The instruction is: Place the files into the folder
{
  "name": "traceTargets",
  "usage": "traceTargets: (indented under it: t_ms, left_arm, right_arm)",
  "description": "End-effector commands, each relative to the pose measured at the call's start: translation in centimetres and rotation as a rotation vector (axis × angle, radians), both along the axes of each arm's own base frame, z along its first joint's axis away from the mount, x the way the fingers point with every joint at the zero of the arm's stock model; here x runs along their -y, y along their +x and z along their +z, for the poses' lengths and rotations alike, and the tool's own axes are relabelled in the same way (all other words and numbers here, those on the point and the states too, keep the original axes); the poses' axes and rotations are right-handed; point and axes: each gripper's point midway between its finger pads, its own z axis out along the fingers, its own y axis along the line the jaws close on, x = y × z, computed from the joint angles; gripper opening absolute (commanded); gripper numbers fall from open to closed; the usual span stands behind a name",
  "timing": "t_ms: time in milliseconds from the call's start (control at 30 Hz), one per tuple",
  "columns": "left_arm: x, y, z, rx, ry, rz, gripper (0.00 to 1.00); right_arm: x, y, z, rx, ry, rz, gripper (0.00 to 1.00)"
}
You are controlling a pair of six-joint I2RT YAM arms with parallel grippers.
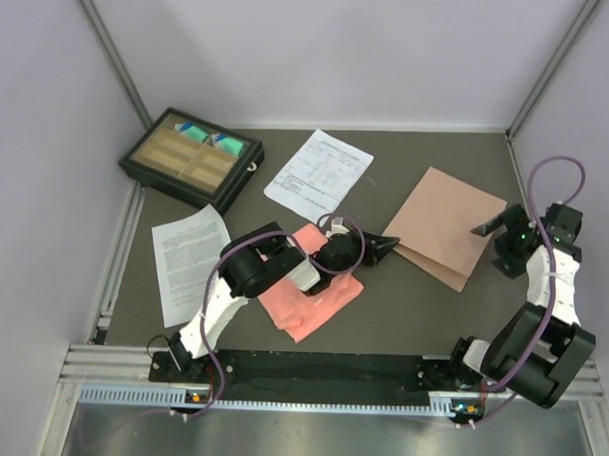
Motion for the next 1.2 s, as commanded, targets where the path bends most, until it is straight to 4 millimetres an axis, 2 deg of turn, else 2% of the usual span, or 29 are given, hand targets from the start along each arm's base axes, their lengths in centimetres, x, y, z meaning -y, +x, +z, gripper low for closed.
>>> traceTargets:
  t_ms: [0, 133, 267, 367, 400, 467, 500, 567, 600, 633, 667, 700, 767, 800, 833, 867, 900, 933, 967, 1000, 1033, 1067, 1100, 1133, 1167]
  left_arm:
    - [-0.6, -0.1, 4.3, 0.014, -0.127, -0.039, 0.0]
    - [-0.4, -0.3, 4.5, 0.009, -0.149, -0.062, 0.0]
    - [-0.2, -0.6, 4.4, 0.007, -0.159, -0.08, 0.0]
    - [-0.2, -0.8, 4.1, 0.007, -0.153, -0.094, 0.0]
    - [-0.2, -1.1, 4.0, 0.01, -0.146, -0.108, 0.0]
    - [0.0, -1.5, 3.6, 0.016, -0.128, -0.135, 0.0]
    - [0.2, -1.7, 3.5, 0.037, -0.109, -0.152, 0.0]
    - [0.8, -2.9, 2.3, 0.028, -0.05, -0.228, 0.0]
    - [1.2, -3.3, 2.3, 0.069, -0.012, -0.266, 0.0]
    - [1.5, -4.1, 2.3, 0.089, 0.014, -0.322, 0.03]
    - [1.7, -4.7, 1.5, 0.08, 0.072, -0.366, 0.11]
    - [2.1, -5.0, 1.6, 0.163, 0.125, -0.411, 0.15]
    - [2.0, -6.3, 1.4, 0.19, 0.204, -0.496, 0.26]
    - [1.8, -6.5, 1.2, 0.253, 0.249, -0.521, 0.37]
    - [1.5, -6.8, 1.1, 0.272, 0.277, -0.541, 0.41]
    - [1.3, -7.3, 2.2, 0.308, 0.286, -0.564, 0.46]
    - [1.0, -7.6, 2.1, 0.35, 0.323, -0.589, 0.53]
    - [0.8, -7.9, 2.6, 0.381, 0.331, -0.605, 0.57]
    - [0.6, -8.7, 4.1, 0.423, 0.321, -0.639, 0.58]
    - [0.3, -9.2, 4.7, 0.464, 0.324, -0.661, 0.59]
    - [0.0, -9.7, 5.5, 0.491, 0.308, -0.671, 0.6]
    - [-0.7, -10.4, 7.2, 0.531, 0.281, -0.676, 0.61]
    - [-1.1, -11.0, 8.1, 0.561, 0.259, -0.696, 0.62]
    - [-1.4, -11.5, 9.0, 0.585, 0.243, -0.708, 0.63]
    - [-2.2, -11.6, 10.2, 0.619, 0.236, -0.707, 0.63]
  right_arm:
    - [-1.6, 0.9, -0.7, 0.068, 0.155, 0.047, 0.99]
    - [-2.2, 0.9, -2.6, 0.057, 0.204, 0.066, 0.99]
    - [-3.0, 1.5, -3.1, 0.103, 0.248, 0.088, 0.97]
    - [-3.0, 1.6, -2.5, 0.132, 0.235, 0.099, 0.86]
    - [-2.8, 1.6, -2.3, 0.143, 0.214, 0.103, 0.72]
    - [-2.5, 1.6, -1.2, 0.169, 0.168, 0.094, 0.53]
    - [-1.9, 1.3, -1.0, 0.153, 0.13, 0.077, 0.27]
    - [-1.5, 1.2, -0.1, 0.146, 0.065, 0.078, 0.15]
    - [-1.2, 1.2, 0.7, 0.13, 0.002, 0.095, 0.03]
    - [-1.0, 1.2, 1.1, 0.119, -0.029, 0.099, 0.0]
    - [-1.0, 1.2, 1.8, 0.121, -0.056, 0.11, 0.0]
    - [-0.6, 1.6, 2.9, 0.129, -0.115, 0.119, 0.0]
    - [-1.0, 1.3, 3.7, 0.111, -0.147, 0.144, 0.0]
    - [-0.4, 1.6, 5.2, 0.119, -0.206, 0.15, 0.0]
    - [-1.3, 1.3, 5.4, 0.097, -0.219, 0.183, 0.0]
    - [-1.4, 1.2, 5.8, 0.09, -0.24, 0.198, 0.0]
    - [-1.0, 1.5, 7.1, 0.095, -0.292, 0.198, 0.0]
    - [-1.6, 1.0, 7.2, 0.068, -0.303, 0.22, 0.0]
    - [-1.9, 1.0, 7.8, 0.063, -0.324, 0.235, 0.0]
    - [-1.6, 1.2, 9.2, 0.074, -0.379, 0.24, 0.0]
    - [-1.7, 1.1, 9.5, 0.053, -0.403, 0.247, 0.0]
    - [-3.2, 0.6, 9.6, 0.027, -0.421, 0.302, 0.0]
    - [-3.4, 0.8, 11.0, 0.033, -0.462, 0.319, 0.0]
    - [-3.7, 0.9, 11.0, 0.003, -0.488, 0.339, 0.0]
    - [-5.1, 0.3, 10.9, -0.031, -0.499, 0.398, 0.0]
